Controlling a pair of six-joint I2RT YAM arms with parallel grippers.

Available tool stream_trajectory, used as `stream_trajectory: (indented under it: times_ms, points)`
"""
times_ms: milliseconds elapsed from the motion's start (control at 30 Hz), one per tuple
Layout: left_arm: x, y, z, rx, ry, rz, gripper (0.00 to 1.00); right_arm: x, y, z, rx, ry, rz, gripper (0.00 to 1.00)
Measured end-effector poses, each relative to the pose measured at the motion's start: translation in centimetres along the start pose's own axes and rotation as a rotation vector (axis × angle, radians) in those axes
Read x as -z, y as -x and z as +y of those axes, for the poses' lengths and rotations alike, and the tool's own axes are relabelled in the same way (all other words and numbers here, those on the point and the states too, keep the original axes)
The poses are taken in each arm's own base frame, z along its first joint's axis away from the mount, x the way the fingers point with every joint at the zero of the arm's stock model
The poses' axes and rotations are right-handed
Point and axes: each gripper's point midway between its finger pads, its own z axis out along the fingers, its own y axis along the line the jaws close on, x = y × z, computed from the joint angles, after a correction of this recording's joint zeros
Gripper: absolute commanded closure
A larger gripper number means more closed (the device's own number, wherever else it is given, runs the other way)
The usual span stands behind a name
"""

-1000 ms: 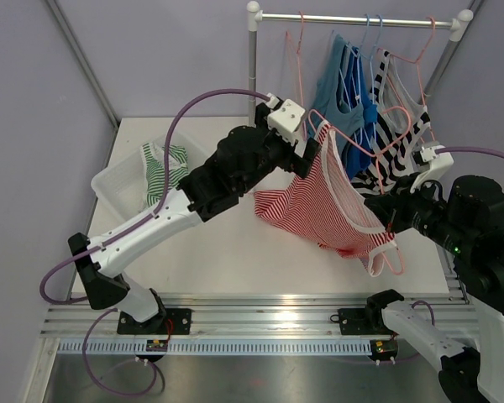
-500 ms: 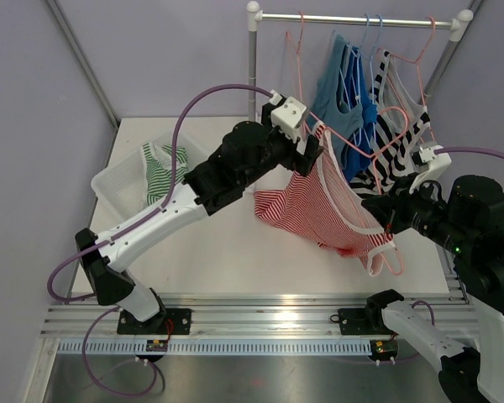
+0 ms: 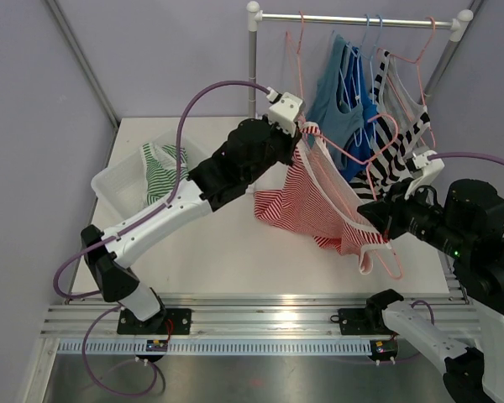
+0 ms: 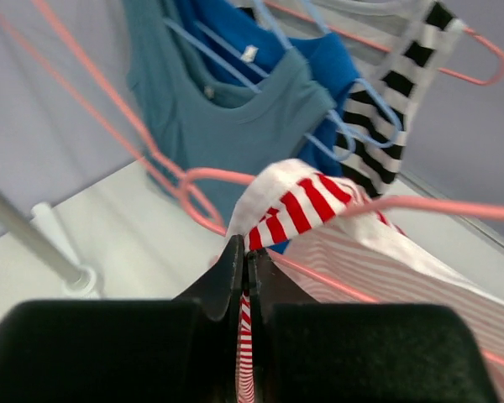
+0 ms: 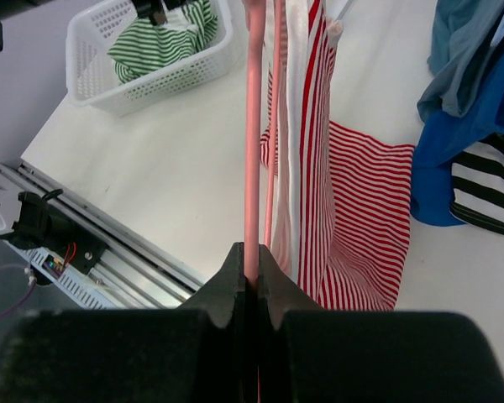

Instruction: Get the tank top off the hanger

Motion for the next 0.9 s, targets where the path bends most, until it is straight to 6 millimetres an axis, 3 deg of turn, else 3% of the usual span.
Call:
stream_trajectory:
  times_ms: [100,267,400,533,633,800,900]
  points:
    - [1.1,-0.4,2.4,0.013,0.120,0.012,1.00,-0.1,-1.1,0.4,0.021,0.030,0.024,1.00]
    - [5.8,-1.0,7.9,0.094,0.307,0.024,1.00,0.2,-3.4,2.3,0.079,0.160,0.054,1.00]
    - [9.7,-0.6,11.0,0.182,0.375,0.002,1.00,0.5,-2.2,4.6,0.141,0.291,-0.006,1.00]
    - [12.2,-0.7,11.6,0.232,0.385,-0.007,1.00,0.4,-1.1,5.8,0.171,0.356,-0.048,1.00]
    - [14.1,-2.5,11.8,0.260,0.379,0.006,1.00,-0.7,0.7,6.6,0.124,0.388,-0.136,1.00]
    - [17.5,-5.4,10.5,0.289,0.277,0.034,1.00,-5.5,2.0,8.4,-0.004,0.532,-0.289,1.00]
    - [18.5,-5.5,8.8,0.295,0.184,0.054,1.00,-8.8,4.7,8.8,-0.041,0.573,-0.423,1.00]
